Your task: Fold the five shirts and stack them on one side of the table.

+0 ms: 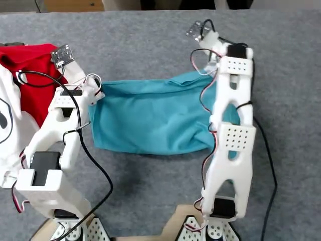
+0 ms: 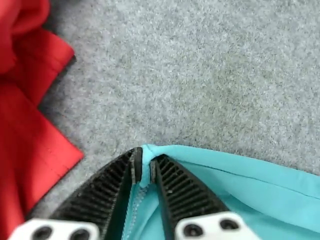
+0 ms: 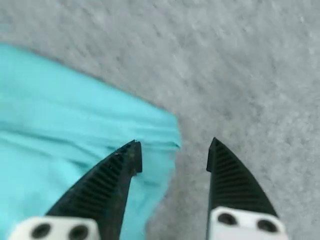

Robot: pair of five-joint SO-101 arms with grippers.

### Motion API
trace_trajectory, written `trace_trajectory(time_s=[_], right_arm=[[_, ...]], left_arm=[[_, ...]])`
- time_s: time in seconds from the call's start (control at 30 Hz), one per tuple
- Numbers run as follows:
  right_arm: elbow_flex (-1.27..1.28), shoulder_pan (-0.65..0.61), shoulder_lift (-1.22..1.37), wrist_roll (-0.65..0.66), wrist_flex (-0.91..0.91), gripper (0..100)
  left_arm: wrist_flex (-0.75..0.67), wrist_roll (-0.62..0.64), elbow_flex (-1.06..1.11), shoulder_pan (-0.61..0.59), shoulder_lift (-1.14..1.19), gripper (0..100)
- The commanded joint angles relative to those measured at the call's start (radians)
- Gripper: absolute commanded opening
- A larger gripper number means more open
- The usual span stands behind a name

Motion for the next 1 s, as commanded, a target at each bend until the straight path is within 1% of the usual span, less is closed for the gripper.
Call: trace_trajectory(time_s=[0.0, 0.1, 0.17, 0.33, 0.53, 0.7, 0.97], right_arm=[[-0.047, -0.036, 0.004, -0.068, -0.048, 22.1], [-0.056, -0.031, 0.042, -0.127, -0.12, 22.1], [-0.056, -0.013, 0.064, -0.143, -0.161, 22.1], [-0.117, 0.028, 0.064, -0.143, -0.141, 22.1], [-0.133, 0.022, 0.09, -0.158, -0.149, 22.1], [-0.176, 0.024, 0.139, -0.298, -0.173, 22.3], [-0.213, 0.021, 0.173, -0.437, -0.14, 22.1]], left_arm=[[-0.008, 0.009, -0.037, 0.005, -0.008, 2], [-0.008, 0.009, -0.037, 0.005, -0.008, 2], [-0.008, 0.009, -0.037, 0.005, -0.008, 2], [-0.008, 0.009, -0.037, 0.005, -0.008, 2], [-0.008, 0.009, -0.037, 0.005, -0.008, 2], [-0.008, 0.009, -0.037, 0.005, -0.008, 2], [-0.008, 0.009, -0.037, 0.005, -0.008, 2]])
